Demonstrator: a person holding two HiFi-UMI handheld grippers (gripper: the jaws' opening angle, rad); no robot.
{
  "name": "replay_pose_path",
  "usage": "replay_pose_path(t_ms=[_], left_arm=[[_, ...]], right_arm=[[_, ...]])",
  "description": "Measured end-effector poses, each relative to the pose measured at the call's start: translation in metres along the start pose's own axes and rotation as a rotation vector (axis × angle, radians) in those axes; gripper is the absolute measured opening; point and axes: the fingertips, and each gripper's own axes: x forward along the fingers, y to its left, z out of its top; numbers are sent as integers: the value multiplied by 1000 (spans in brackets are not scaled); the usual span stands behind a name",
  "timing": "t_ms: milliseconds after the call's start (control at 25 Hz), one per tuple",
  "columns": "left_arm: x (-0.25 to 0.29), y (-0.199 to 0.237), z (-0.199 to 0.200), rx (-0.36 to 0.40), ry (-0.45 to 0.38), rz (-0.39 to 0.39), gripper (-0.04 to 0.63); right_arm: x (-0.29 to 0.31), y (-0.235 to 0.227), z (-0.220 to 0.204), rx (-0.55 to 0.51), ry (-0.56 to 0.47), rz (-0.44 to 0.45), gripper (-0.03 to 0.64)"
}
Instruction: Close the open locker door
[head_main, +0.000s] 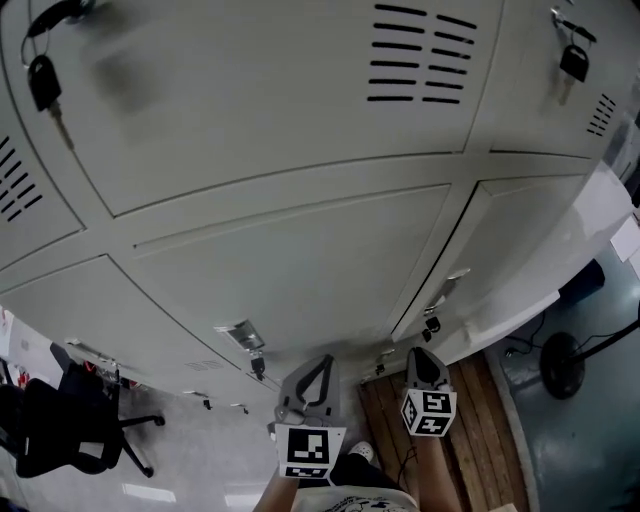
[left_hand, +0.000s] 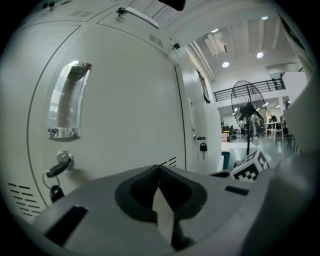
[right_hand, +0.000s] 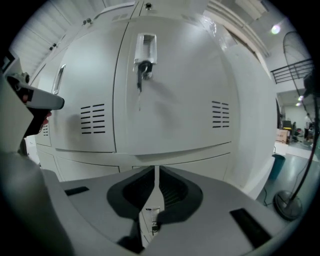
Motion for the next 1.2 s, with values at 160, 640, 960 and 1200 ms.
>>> replay_pose_path(t_ms=[160,640,960,1200], left_arm=[[11,-11,13,12,-31,-54,3],[35,-48,62,48,-139,-203,3],[40,-64,93,62,-190,-261,3],[39,-72,104,52,-203,-284,3]], right_arm=[[-30,-29,22,28,-50,-96,41],[-128,-78,114,-4,-247,-335,35],[-168,-82,146,-36,-313,-389,21],[-179,-87,151,-1,-326,-417,20]])
